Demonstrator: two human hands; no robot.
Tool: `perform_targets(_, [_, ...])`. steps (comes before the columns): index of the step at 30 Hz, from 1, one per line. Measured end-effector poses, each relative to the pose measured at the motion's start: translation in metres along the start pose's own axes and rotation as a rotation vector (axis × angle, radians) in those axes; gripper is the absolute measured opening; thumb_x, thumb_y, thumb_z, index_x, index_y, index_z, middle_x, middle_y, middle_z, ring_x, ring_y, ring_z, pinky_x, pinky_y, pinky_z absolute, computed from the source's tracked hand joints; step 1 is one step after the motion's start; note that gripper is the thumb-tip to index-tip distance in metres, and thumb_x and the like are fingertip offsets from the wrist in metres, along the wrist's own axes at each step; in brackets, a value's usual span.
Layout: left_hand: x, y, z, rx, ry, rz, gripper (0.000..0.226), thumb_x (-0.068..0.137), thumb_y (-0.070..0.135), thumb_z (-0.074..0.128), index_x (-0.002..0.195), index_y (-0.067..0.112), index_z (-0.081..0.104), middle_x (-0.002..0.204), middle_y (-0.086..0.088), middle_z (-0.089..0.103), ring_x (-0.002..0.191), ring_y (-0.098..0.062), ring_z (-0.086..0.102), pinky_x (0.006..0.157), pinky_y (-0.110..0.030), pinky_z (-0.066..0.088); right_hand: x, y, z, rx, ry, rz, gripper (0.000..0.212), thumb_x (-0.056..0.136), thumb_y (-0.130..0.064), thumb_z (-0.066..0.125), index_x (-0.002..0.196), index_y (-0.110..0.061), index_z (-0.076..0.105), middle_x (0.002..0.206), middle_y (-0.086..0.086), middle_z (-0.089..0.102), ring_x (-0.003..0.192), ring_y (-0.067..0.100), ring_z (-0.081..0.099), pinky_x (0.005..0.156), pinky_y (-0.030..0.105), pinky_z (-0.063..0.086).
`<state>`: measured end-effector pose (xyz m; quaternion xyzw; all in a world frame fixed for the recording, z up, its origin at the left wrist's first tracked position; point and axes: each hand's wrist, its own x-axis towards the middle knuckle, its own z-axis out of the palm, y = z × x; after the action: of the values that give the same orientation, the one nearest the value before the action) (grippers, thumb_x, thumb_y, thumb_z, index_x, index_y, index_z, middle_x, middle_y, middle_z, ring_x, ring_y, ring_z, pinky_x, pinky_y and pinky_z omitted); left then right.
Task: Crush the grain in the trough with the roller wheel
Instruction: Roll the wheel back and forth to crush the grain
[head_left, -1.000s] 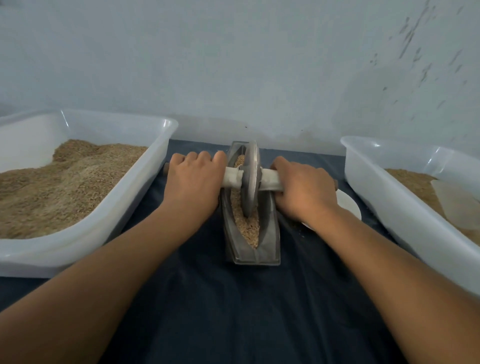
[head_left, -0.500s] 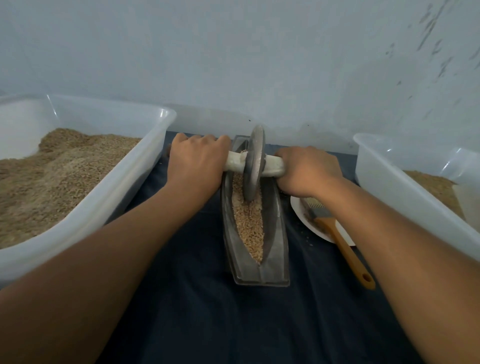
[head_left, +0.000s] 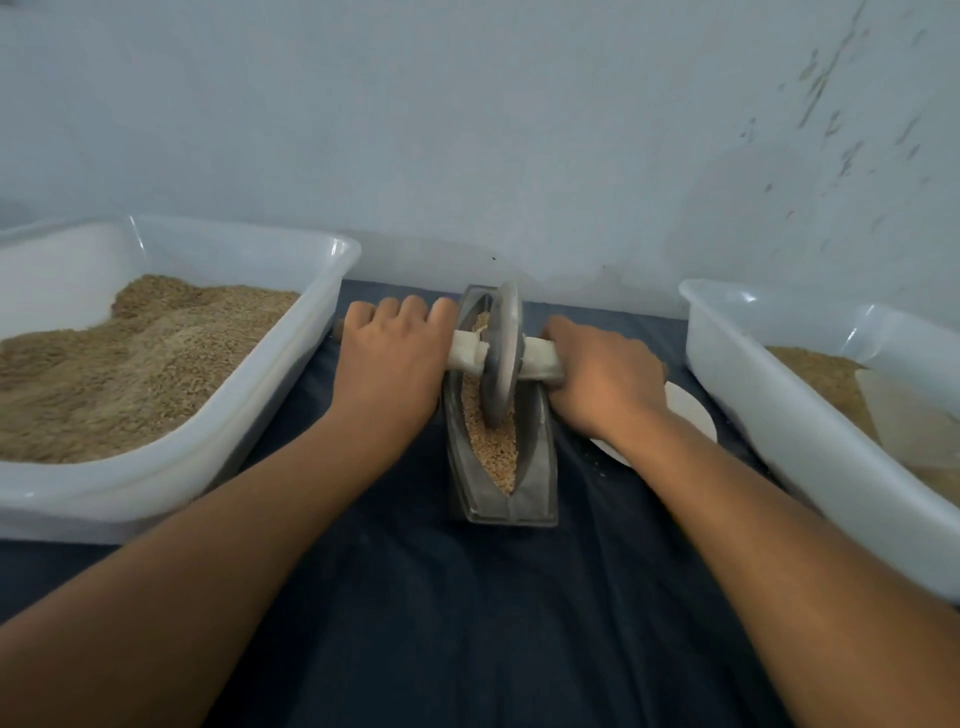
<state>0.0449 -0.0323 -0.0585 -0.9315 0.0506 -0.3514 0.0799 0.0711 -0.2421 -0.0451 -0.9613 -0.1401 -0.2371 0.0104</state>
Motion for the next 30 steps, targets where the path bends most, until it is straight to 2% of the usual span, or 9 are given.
perform_targets(4, [-0.018,0.001,-0.008,-0.01,0.013,0.013,0.033,0.08,0.014,0.065,0.102,0.02,0.041,0.094,-0.003,0.054,0.086,-0.026,0.052,0.081,-0.039,0.039,-0.026,-0.005,-0.005,-0.026,0.084,-0.062,0.032,0.084,-0.035,0.067,0.111,-0.026,0.052,0.092,-0.004,0.059,0.08,0.024,0.055,0.066,0.035,0.029])
perform_targets(7, [-0.022,0.0,-0.016,-0.011,-0.013,0.039,0.038,0.078,0.016,0.066,0.105,0.02,0.04,0.098,-0.003,0.053,0.09,-0.025,0.052,0.085,-0.039,0.04,-0.039,-0.008,-0.009,-0.041,0.095,-0.051,0.039,0.084,-0.037,0.07,0.117,-0.025,0.052,0.1,-0.003,0.059,0.089,0.025,0.056,0.071,0.037,0.03])
perform_targets(11, [-0.024,0.003,-0.031,0.041,-0.075,0.066,0.042,0.079,0.019,0.066,0.106,0.021,0.034,0.103,-0.002,0.05,0.093,-0.022,0.05,0.085,-0.037,0.039,-0.053,-0.014,-0.015,-0.054,0.099,-0.027,0.037,0.086,-0.027,0.067,0.119,-0.022,0.052,0.102,0.0,0.057,0.092,0.027,0.053,0.075,0.04,0.033])
perform_targets(18, [-0.038,0.003,-0.04,0.062,-0.056,0.1,0.045,0.077,0.022,0.066,0.104,0.021,0.03,0.102,-0.002,0.049,0.091,-0.022,0.048,0.082,-0.037,0.037,-0.071,-0.014,-0.018,-0.081,0.221,-0.058,0.033,0.077,-0.016,0.072,0.108,-0.013,0.06,0.09,0.007,0.057,0.078,0.031,0.051,0.068,0.04,0.033])
perform_targets(23, [-0.028,0.003,-0.031,0.056,-0.077,0.071,0.045,0.077,0.021,0.07,0.104,0.022,0.034,0.1,-0.002,0.051,0.091,-0.023,0.051,0.082,-0.037,0.037,-0.057,-0.012,-0.014,-0.052,0.12,-0.052,0.035,0.086,-0.027,0.067,0.118,-0.021,0.052,0.102,0.001,0.057,0.092,0.027,0.053,0.077,0.041,0.036])
perform_targets(30, [-0.004,-0.001,-0.014,-0.003,-0.148,0.033,0.043,0.08,0.018,0.069,0.098,0.023,0.03,0.098,-0.001,0.054,0.091,-0.023,0.054,0.076,-0.035,0.03,-0.021,-0.004,-0.004,-0.046,0.045,-0.065,0.036,0.087,-0.036,0.066,0.117,-0.024,0.049,0.097,-0.002,0.06,0.085,0.027,0.058,0.066,0.037,0.031])
